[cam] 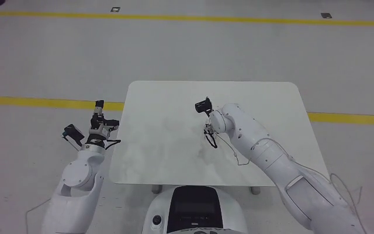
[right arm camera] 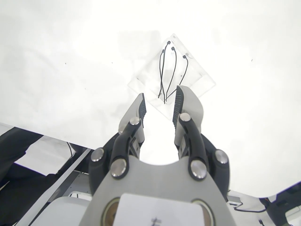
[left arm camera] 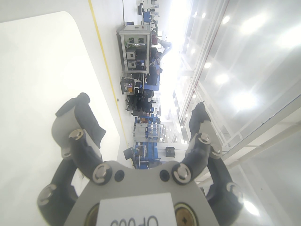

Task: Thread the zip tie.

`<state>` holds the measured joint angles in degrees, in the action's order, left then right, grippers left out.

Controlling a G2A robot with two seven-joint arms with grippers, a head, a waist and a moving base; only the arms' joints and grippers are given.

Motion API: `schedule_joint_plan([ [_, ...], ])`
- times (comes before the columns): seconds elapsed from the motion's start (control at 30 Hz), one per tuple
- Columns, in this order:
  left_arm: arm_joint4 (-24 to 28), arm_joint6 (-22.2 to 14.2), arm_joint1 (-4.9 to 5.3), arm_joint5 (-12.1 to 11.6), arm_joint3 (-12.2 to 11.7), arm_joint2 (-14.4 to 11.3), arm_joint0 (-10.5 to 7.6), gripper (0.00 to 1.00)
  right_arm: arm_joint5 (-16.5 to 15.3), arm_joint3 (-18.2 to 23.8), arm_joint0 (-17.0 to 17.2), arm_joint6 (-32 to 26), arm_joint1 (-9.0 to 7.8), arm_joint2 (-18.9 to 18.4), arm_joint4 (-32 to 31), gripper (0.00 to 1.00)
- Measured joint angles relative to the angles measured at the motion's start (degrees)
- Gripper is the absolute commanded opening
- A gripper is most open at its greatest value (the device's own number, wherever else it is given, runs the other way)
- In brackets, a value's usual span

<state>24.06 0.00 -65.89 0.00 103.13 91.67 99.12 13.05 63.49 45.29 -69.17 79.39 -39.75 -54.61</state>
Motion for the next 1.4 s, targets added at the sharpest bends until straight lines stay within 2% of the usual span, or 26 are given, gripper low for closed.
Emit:
schedule_joint_plan([
  [0.23,0.0,0.0,0.00,0.0,0.0,0.0,0.00,1.00,1.6,-4.3,-1.5,2.6,1.69,1.5,-0.7,0.18],
  [0.57,0.0,0.0,0.00,0.0,0.0,0.0,0.00,1.00,2.3,-12.5,-4.1,4.7,4.64,3.5,0.8,0.18],
  [1.03,0.0,0.0,0.00,0.0,0.0,0.0,0.00,1.00,-1.8,-24.3,-7.8,6.8,8.80,5.2,4.0,0.18],
  [1.4,0.0,0.0,0.00,0.0,0.0,0.0,0.00,1.00,-5.0,-31.4,-9.9,8.8,11.47,5.9,5.4,0.18],
])
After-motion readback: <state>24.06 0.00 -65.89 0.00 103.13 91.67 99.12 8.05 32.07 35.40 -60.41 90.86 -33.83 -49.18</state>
